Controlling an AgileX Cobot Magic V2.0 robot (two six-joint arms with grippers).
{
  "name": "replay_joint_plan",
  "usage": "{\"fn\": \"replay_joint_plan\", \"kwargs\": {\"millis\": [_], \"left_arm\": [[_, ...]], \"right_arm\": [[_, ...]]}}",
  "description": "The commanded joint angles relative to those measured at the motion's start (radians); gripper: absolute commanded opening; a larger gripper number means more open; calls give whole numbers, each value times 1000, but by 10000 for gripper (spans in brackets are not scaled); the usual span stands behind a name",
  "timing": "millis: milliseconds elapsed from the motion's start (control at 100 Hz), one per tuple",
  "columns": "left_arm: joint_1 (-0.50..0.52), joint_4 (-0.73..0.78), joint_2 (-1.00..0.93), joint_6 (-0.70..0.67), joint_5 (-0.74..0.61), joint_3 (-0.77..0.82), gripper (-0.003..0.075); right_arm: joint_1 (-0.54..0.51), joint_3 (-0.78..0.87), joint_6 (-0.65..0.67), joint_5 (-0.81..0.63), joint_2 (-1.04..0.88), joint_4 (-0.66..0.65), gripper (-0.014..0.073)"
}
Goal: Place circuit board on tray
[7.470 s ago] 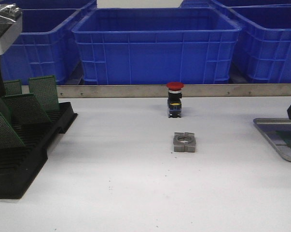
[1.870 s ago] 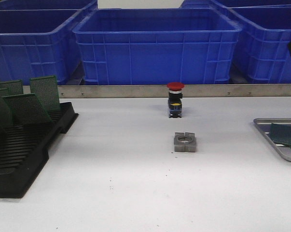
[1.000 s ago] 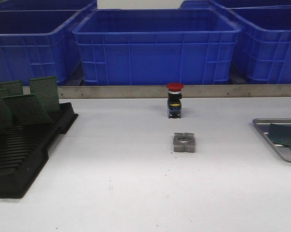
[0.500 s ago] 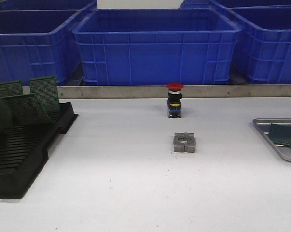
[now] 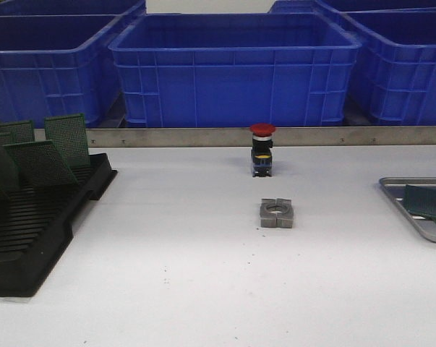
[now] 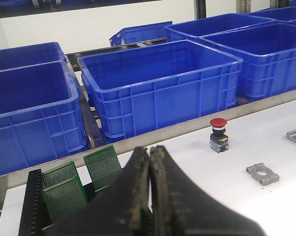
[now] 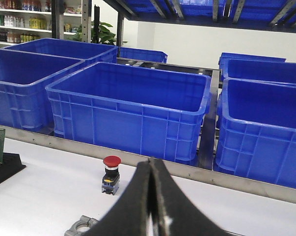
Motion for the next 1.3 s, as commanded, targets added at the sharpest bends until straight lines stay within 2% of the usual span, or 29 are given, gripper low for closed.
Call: {"fn": "replay_joint_plan", "kwargs": {"millis": [0,120,250,380,450,520,670,720,860,1290], "left_arm": [[-6,-19,12,-10,-64,-28,-17],[22,83,-10,-35,-114,-3,-17],[122,303,-45,-334,-128,33,-17],[234,567,-100,-652,-69,83,-17],[285,679,-127,-769,-53,119,-17],[324,739,-157,-830,-56,157,-17],[363,751,-194,-843,-120,263,-17],[356,759,-194,-843,-47,258,-17],[314,780,-194,-843,-9,261,-17],[289,778,-194,-843,-6,261,-17]], "right_arm": [[1,-26,-8,-36,10,16,-60],[1,-26,-8,-36,10,16,-60],[1,-26,-8,-36,10,16,-60],[1,-26,-8,-36,10,16,-60],[1,-26,-8,-36,10,16,-60],[1,-26,-8,-36,10,16,-60],[1,-26,-8,-36,10,16,-60],[1,-26,-8,-38,10,16,-60],[1,-26,-8,-37,10,16,-60],[1,-26,-8,-36,10,16,-60]]}}
